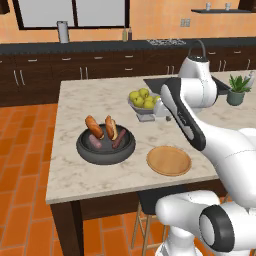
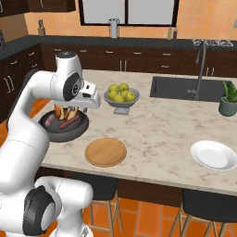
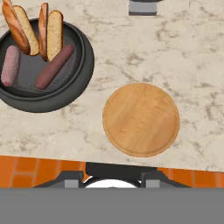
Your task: Place one bun and one sausage from the bowl on each plate.
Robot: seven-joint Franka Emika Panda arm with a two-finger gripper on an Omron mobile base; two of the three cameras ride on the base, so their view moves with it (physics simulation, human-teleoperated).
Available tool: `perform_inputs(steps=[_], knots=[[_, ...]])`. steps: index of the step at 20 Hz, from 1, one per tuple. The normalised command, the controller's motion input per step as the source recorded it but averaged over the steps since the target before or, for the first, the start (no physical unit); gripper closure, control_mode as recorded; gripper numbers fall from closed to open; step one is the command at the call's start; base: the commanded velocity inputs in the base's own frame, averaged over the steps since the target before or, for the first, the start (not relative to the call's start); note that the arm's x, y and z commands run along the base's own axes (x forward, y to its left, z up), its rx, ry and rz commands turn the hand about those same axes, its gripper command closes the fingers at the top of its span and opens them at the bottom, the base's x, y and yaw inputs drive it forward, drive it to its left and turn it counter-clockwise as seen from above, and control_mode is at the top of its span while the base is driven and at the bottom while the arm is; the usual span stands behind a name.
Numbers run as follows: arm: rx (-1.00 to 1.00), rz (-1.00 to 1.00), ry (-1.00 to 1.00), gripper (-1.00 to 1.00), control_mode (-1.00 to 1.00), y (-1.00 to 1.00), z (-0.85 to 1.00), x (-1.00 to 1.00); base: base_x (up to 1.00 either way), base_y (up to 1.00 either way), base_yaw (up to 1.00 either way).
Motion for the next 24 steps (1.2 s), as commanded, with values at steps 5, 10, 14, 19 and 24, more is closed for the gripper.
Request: perform_inputs(steps=[5, 10, 14, 19, 24], knots=[[0.01, 0.0, 0.01, -1.0, -1.0, 0.07, -0.08, 0.19, 0.0, 0.0, 0.0], [0.0, 0.03, 0.01, -1.0, -1.0, 0.78, -0.01, 0.61, 0.0, 0.0, 0.0], [0.0, 0.0, 0.02, -1.0, -1.0, 0.9, -0.12, 0.42, 0.0, 0.0, 0.0], [0.0, -0.01, 0.03, -1.0, -1.0, 0.86, -0.3, 0.86, 0.0, 0.0, 0.0], [0.02, 0.0, 0.0, -1.0, -1.0, 0.27, -0.34, 0.99, 0.0, 0.0, 0.0]])
